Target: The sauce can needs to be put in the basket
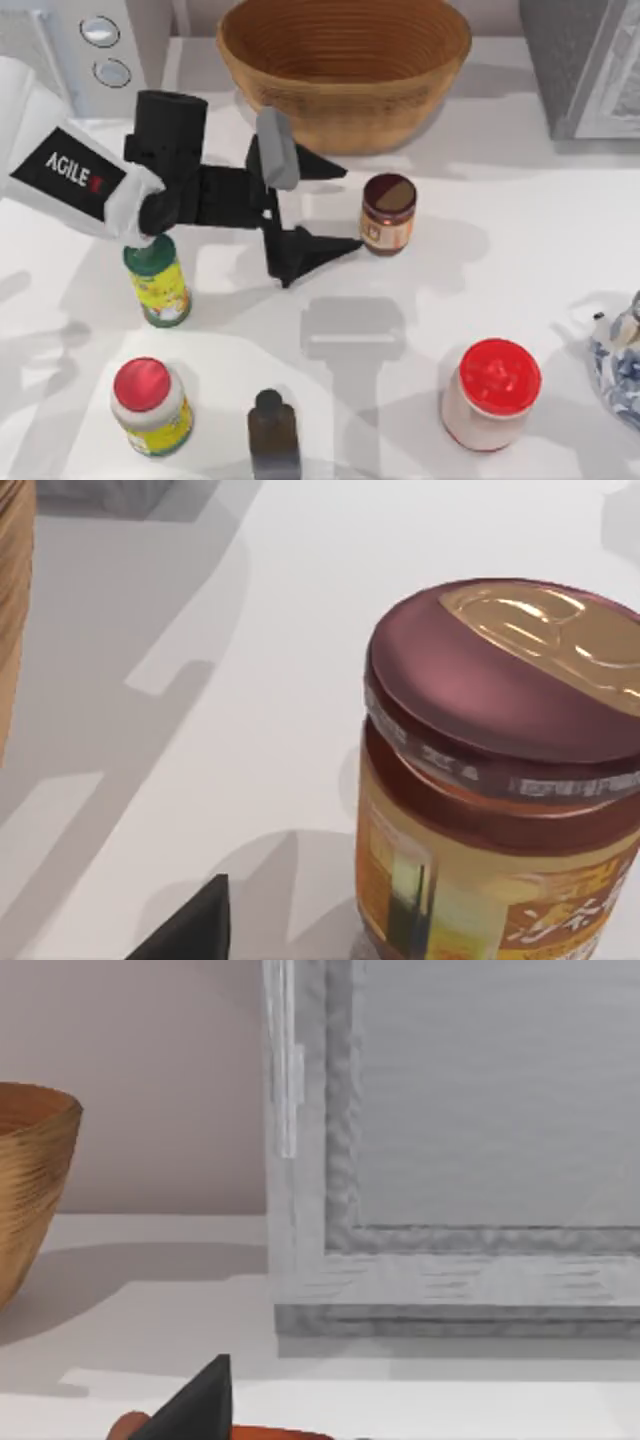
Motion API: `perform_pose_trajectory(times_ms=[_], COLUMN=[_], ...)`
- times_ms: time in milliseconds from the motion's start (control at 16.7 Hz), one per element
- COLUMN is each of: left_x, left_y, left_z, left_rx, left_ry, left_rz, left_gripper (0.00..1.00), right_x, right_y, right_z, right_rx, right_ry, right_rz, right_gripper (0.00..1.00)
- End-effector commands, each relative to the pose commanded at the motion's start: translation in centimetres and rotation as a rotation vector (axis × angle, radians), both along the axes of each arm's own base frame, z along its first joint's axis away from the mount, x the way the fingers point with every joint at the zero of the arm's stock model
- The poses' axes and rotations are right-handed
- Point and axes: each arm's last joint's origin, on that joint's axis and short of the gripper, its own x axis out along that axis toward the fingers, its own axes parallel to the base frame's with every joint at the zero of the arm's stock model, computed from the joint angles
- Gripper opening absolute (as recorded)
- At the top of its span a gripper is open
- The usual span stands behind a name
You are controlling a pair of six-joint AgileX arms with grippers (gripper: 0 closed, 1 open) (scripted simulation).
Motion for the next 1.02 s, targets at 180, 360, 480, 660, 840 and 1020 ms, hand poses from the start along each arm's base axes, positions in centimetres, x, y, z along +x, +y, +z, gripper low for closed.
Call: perform_pose_trajectory(times_ms=[180,360,480,660,840,1020], left_x=[0.1,0.1,0.0,-0.1,0.1,0.7], left_y=[0.2,-0.7,-2.0,-4.3,-6.2,-6.7], left_z=[0.2,0.5,0.6,0.5,-0.4,-1.8], left_rx=[0.0,-0.002,-0.001,0.004,0.004,0.001], left_ry=[-0.003,-0.001,0.0,0.002,0.0,0.0], left_rz=[0.006,0.001,-0.003,-0.004,-0.004,-0.001], left_gripper=[1.0,1.0,1.0,1.0,1.0,1.0], right_x=[0.0,0.0,0.0,0.0,0.0,0.0], right_y=[0.0,0.0,0.0,0.0,0.0,0.0], right_z=[0.0,0.0,0.0,0.0,0.0,0.0], right_rx=[0.0,0.0,0.0,0.0,0.0,0.0], right_ry=[0.0,0.0,0.0,0.0,0.0,0.0], right_rz=[0.0,0.0,0.0,0.0,0.0,0.0], right_gripper=[1.0,1.0,1.0,1.0,1.0,1.0])
